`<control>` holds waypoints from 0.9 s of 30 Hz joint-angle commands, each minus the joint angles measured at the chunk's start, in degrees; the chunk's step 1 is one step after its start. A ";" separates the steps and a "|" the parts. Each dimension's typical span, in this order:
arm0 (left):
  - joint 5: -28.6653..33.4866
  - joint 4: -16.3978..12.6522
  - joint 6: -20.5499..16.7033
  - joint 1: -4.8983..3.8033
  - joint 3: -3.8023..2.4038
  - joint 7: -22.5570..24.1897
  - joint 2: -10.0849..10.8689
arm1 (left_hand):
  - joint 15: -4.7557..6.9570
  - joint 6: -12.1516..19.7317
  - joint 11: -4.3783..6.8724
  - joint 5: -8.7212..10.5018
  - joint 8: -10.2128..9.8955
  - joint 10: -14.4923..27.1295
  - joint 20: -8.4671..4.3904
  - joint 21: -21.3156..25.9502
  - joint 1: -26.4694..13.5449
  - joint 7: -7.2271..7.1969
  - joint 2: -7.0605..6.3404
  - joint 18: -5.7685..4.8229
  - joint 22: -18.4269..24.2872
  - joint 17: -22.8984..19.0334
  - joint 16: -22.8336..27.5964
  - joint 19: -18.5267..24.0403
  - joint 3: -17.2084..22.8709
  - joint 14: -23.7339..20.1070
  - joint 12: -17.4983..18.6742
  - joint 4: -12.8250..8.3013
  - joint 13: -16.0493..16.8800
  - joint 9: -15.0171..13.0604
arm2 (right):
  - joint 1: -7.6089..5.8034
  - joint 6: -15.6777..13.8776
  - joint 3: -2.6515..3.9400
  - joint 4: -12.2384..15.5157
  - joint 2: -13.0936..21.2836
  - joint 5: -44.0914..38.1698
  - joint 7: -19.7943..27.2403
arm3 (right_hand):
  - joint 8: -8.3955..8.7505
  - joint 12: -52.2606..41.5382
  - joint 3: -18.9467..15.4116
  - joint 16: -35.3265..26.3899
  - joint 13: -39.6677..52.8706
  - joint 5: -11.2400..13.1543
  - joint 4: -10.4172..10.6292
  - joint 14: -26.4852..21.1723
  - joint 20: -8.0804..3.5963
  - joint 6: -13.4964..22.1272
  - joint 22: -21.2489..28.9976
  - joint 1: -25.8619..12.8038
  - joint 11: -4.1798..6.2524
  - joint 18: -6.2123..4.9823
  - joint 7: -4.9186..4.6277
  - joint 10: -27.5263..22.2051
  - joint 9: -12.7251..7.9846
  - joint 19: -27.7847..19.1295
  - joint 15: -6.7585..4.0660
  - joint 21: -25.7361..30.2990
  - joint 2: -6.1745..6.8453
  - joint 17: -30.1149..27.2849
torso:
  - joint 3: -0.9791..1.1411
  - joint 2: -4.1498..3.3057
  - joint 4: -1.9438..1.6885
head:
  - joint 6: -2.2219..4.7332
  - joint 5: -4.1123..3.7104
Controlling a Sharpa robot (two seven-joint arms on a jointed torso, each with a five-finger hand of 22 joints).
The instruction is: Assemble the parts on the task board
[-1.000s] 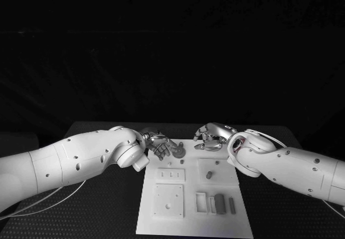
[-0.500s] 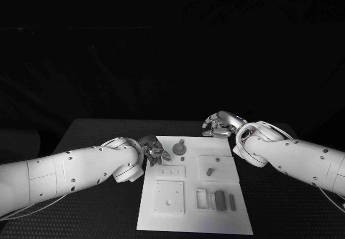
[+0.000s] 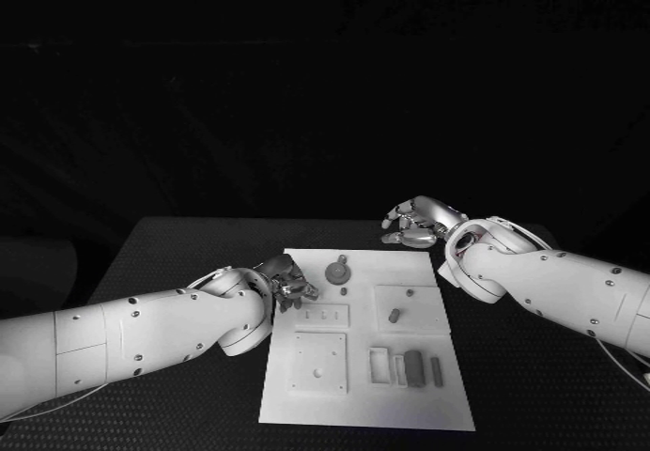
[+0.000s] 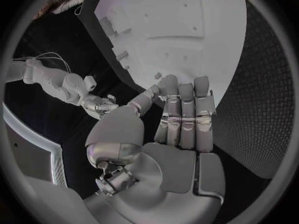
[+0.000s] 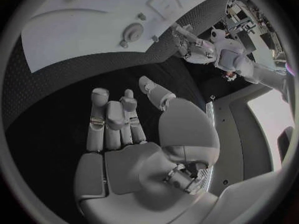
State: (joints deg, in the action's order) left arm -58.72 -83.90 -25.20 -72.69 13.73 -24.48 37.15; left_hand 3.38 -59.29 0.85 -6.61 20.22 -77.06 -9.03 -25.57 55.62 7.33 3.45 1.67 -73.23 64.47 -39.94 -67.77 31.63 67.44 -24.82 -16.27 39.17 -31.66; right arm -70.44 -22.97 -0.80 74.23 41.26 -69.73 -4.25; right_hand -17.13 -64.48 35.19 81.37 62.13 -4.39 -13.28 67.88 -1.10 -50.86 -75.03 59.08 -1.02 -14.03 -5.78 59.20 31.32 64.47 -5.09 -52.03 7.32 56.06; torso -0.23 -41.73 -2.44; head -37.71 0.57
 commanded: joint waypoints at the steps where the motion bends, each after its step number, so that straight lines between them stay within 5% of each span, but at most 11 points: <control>1: -1.36 0.33 -0.63 0.53 -0.03 -1.75 -0.58 | 0.30 -4.32 1.12 -0.33 -0.27 0.97 -0.15 -0.44 -0.34 -3.75 -0.46 2.28 -0.34 -0.17 -0.60 -0.20 0.26 -0.19 -0.64 -0.05 0.33 -7.18 | -0.02 0.16 0.04 0.16 0.16 0.41 0.83 | 0.33 0.27 -0.22 -0.31 -0.10 -0.12 -0.26 -0.16 0.12 -1.67 -0.82 0.46 -0.22 -0.97 -1.85 -0.15 0.05 -0.10 0.26 0.31 -0.21 -0.06 | 0.05 0.01 0.06 | -0.39 -0.24; 12: -1.10 2.18 0.27 1.60 -0.04 -2.79 -2.71 | 1.03 -5.85 1.84 -2.14 -0.36 1.12 -0.85 -1.38 -1.85 -4.40 -0.43 2.29 -2.84 -0.72 -4.64 -1.17 0.16 -0.47 -3.77 -0.06 2.83 -8.52 | -0.02 0.72 0.05 0.24 0.10 0.48 0.84 | 0.37 0.29 -0.30 -0.35 -0.15 -0.11 -0.29 -0.20 0.16 -1.64 -0.82 0.44 -0.23 -0.97 -1.86 -0.18 0.05 -0.15 0.27 0.36 -0.26 -0.07 | 0.03 -0.10 0.10 | -1.05 -0.77; 16: -0.84 2.69 0.57 1.78 -0.05 -2.80 -3.26 | 1.41 -6.61 2.30 -5.28 0.18 1.20 -1.27 -2.32 -3.25 -4.87 -0.12 2.28 -3.13 -1.15 -7.00 -1.60 0.04 -0.64 -5.62 -0.28 4.02 -9.56 | -0.02 0.89 0.05 0.25 0.06 0.52 0.86 | 0.38 0.29 -0.32 -0.36 -0.16 -0.11 -0.30 -0.22 0.17 -1.63 -0.82 0.43 -0.24 -0.97 -1.87 -0.19 0.05 -0.16 0.27 0.37 -0.27 -0.08 | -0.01 -0.08 0.08 | -1.30 -0.90; 18: -0.84 2.82 0.92 1.81 -0.05 -2.84 -3.52 | 1.60 -6.87 2.46 -4.21 0.34 1.38 -1.46 -2.92 -3.32 -5.03 -1.50 2.20 -3.11 -1.89 -8.34 -1.79 3.08 -0.88 -6.56 0.43 4.42 -10.04 | -0.02 0.94 0.06 0.26 0.03 0.54 0.86 | 0.39 0.30 -0.34 -0.37 -0.17 -0.11 -0.31 -0.23 0.17 -1.62 -0.82 0.44 -0.24 -0.97 -1.87 -0.20 0.05 -0.17 0.28 0.38 -0.29 -0.08 | -0.01 -0.05 0.02 | -1.42 -1.03; 27: -1.58 2.87 1.78 1.95 -0.06 -3.17 -4.05 | 2.07 -7.68 2.99 -7.72 1.37 1.08 -1.95 -4.89 -5.04 -5.57 -2.00 2.26 -3.19 -2.82 -11.18 -2.32 4.51 -0.85 -8.63 0.10 5.14 -11.10 | -0.02 1.26 0.07 0.27 -0.06 0.99 0.90 | 0.43 0.32 -0.43 -0.40 -0.21 -0.11 -0.30 -0.27 0.21 -1.59 -0.82 0.36 -0.26 -0.97 -1.89 -0.24 0.06 -0.21 0.29 0.42 -0.34 -0.10 | -0.07 -0.05 0.00 | -1.71 -1.26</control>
State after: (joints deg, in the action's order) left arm -59.55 -81.00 -24.52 -70.76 13.71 -27.36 33.28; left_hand 4.92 -60.08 1.99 -14.11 21.25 -77.38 -10.37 -30.32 51.18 6.76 1.39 1.08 -74.94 61.68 -50.94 -69.13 35.81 66.72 -33.32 -16.11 44.28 -39.42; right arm -70.45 -22.58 -0.77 74.40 41.24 -69.05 -3.99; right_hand -16.84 -64.48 35.03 81.24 61.98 -4.39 -13.44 67.88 -1.00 -50.88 -75.03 59.08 -0.99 -14.05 -5.77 59.23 31.32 64.37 -5.09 -51.81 7.32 56.01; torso -0.29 -41.78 -2.41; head -39.35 -0.64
